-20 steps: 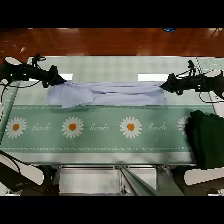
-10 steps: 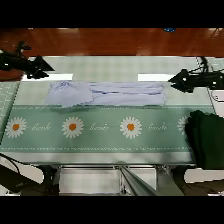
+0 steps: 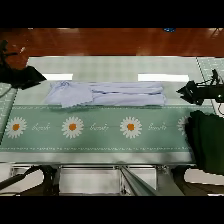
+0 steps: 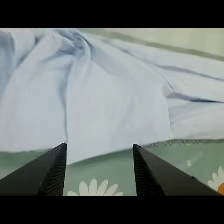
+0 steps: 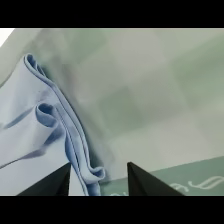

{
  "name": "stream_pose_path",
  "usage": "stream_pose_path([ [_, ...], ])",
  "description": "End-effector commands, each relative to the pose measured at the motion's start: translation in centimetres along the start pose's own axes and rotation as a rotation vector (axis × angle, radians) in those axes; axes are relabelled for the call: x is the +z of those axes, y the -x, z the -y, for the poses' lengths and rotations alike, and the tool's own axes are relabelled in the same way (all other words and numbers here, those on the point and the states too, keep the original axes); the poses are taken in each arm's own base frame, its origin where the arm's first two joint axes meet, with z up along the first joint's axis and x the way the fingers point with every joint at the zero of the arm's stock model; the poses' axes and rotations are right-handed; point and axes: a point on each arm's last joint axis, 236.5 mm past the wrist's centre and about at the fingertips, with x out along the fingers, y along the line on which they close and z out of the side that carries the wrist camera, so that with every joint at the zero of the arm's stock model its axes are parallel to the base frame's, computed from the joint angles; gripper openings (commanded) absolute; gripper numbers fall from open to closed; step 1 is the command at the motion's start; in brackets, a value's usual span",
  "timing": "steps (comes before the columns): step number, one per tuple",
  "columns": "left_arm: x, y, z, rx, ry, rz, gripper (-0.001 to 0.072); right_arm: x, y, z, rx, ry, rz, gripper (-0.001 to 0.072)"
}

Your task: Fold the shirts.

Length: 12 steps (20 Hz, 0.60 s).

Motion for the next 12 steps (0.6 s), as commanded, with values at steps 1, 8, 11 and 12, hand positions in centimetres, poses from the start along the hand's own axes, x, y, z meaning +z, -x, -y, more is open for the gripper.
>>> stream_pose_path([
  [1, -5.6, -1.5, 2.5, -0.012, -0.081, -0.003, 0.0507, -1.8, -4.1, -1.4, 0.086, -0.053, -0.068, 0.0416],
  [8, -6.9, -3.1, 6.9, -0.071, -0.178, -0.020, 0.0507, -3.6, -9.9, -5.7, 0.116, -0.003, -0.191, 0.0413],
  [11, -6.4, -3.3, 7.3, -0.073, -0.188, 0.004, 0.0507, -2.7, -10.1, -8.8, 0.147, 0.099, -0.163, 0.0025],
  [12, -6.4, -3.4, 7.3, -0.072, -0.187, 0.005, 0.0506, -2.7, -9.6, -9.9, 0.165, 0.139, -0.170, 0.0023],
])
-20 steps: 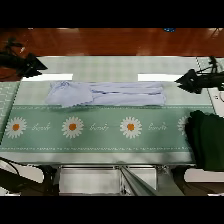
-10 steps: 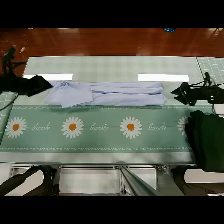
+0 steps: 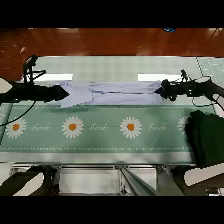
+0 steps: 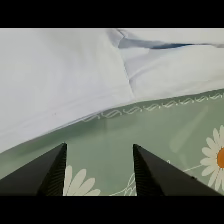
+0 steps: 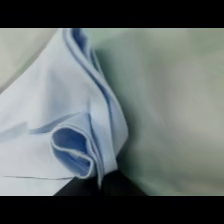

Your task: Fold the shirts.

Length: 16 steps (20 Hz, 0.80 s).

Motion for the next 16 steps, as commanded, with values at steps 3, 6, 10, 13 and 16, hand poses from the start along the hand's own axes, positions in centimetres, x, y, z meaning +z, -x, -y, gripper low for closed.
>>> stream_pose_path([
  [3, 0.2, -0.4, 0.5, -0.005, -0.016, 0.013, 0.0026, 0.1, 2.6, -4.9, 0.014, 0.206, 0.004, 0.0022],
  [6, 0.4, -0.9, 2.0, -0.072, -0.005, 0.015, 0.0022, -1.7, 7.7, -5.5, -0.104, 0.335, 0.036, 0.0022],
  [10, -1.6, -5.2, 7.0, -0.167, -0.058, -0.097, 0.0022, -6.6, 14.2, -8.7, -0.086, 0.436, 0.149, 0.0022],
  [13, -3.0, -10.5, 12.5, -0.216, -0.132, -0.193, 0.0022, -11.5, 17.6, -10.1, -0.044, 0.465, 0.201, 0.0022],
  [16, -4.7, -15.7, 19.2, -0.278, -0.209, -0.295, 0.0022, -15.2, 20.5, -11.4, -0.011, 0.492, 0.235, 0.0022],
])
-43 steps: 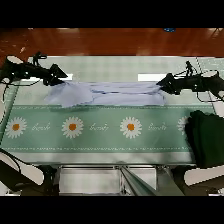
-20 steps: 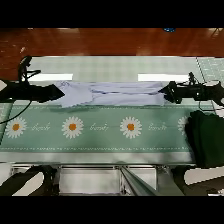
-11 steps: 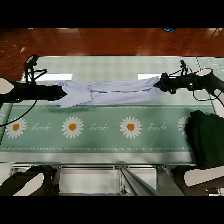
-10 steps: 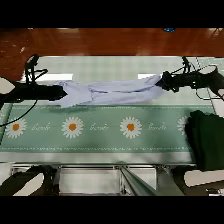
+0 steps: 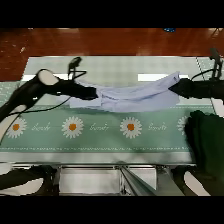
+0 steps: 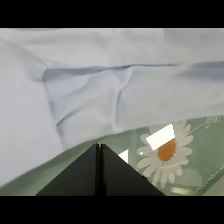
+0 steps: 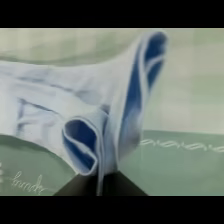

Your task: Fold the shirts.

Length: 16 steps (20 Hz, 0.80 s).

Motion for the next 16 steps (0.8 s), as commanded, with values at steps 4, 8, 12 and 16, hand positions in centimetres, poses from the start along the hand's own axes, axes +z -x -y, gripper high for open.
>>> stream_pose_path([
  [4, -2.7, -13.1, 11.9, -0.145, -0.121, -0.235, 0.0021, -3.6, 6.6, -4.7, 0.040, 0.038, 0.099, 0.0022],
  [8, -8.5, -17.2, 18.3, -0.252, -0.167, -0.380, 0.0022, -4.0, 7.4, -5.5, 0.058, 0.037, 0.115, 0.0022],
  [12, -6.7, -15.7, 17.4, -0.256, -0.156, -0.370, 0.0022, -3.9, 7.5, -6.3, 0.092, 0.028, 0.118, 0.0022],
  [16, 2.6, -7.0, 10.8, -0.206, -0.082, -0.216, 0.0022, -2.9, 7.4, -7.3, 0.142, 0.001, 0.148, 0.0022],
])
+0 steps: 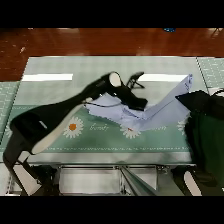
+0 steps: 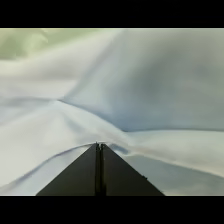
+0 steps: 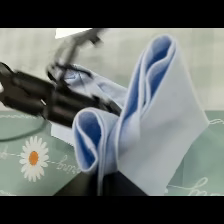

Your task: Fold the shirts.

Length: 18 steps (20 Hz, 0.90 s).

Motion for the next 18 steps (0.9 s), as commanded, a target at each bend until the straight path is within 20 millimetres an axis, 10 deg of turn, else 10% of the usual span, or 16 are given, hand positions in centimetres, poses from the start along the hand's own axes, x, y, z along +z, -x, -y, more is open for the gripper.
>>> stream_pose_path([
  [1, 3.1, 10.4, -4.1, 0.059, 0.042, 0.112, 0.0022, 1.1, -0.5, -1.5, 0.079, -0.034, 0.026, 0.0022],
  [5, 2.5, 26.7, -10.1, 0.212, 0.140, 0.392, 0.0022, 1.5, -5.2, -5.1, 0.211, -0.035, -0.021, 0.0022],
  [9, -5.2, 37.4, -14.2, 0.359, 0.250, 0.630, 0.0022, 1.2, -13.2, -10.3, 0.283, 0.033, -0.122, 0.0022],
  [13, -12.2, 38.6, -13.0, 0.316, 0.350, 0.789, 0.0021, 0.8, -23.1, -14.5, 0.330, 0.034, -0.239, 0.0022],
  [18, -14.9, 32.6, -11.3, 0.204, 0.352, 0.735, 0.0022, -1.6, -32.5, -16.2, 0.359, -0.023, -0.347, 0.0023],
])
